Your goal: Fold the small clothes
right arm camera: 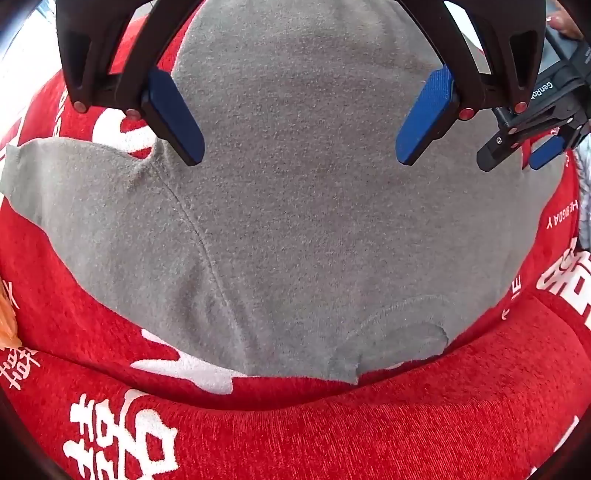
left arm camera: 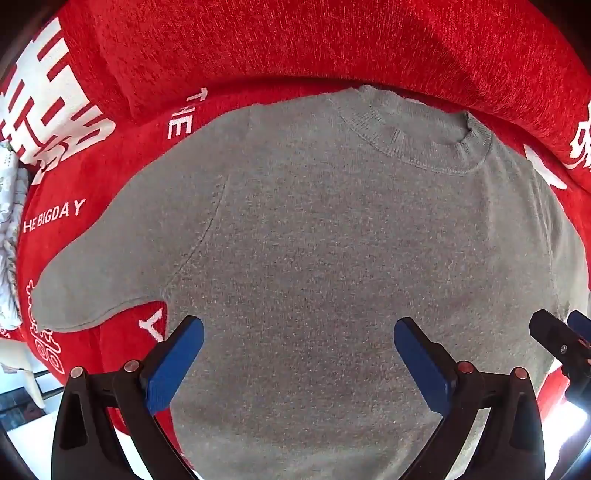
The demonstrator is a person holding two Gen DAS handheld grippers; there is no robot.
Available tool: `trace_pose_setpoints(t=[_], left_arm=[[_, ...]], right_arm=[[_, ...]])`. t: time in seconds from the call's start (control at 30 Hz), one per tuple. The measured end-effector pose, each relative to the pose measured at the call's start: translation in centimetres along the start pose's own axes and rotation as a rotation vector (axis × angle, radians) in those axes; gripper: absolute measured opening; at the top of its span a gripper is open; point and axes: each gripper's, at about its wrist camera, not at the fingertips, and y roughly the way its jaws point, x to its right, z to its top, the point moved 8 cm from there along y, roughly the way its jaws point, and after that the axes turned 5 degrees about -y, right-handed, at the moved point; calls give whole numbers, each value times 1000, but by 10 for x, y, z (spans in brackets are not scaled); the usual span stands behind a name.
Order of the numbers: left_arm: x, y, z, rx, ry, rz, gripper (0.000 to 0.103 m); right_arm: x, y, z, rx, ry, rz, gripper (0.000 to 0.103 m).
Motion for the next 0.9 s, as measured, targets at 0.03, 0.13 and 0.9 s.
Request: trace_pose_setpoints(t=[0.03, 0.13, 0.9], left_arm=[[-1, 0, 2, -2, -12, 9, 103], [-1, -1, 6, -17, -33, 13, 103], [3, 6, 9, -46, -37, 23, 103]], right_arm=[[0, 1, 1, -3, -1, -1, 103], [1, 2, 1, -8, 13, 1, 103], [-8, 3, 0, -3, -77, -61, 103]])
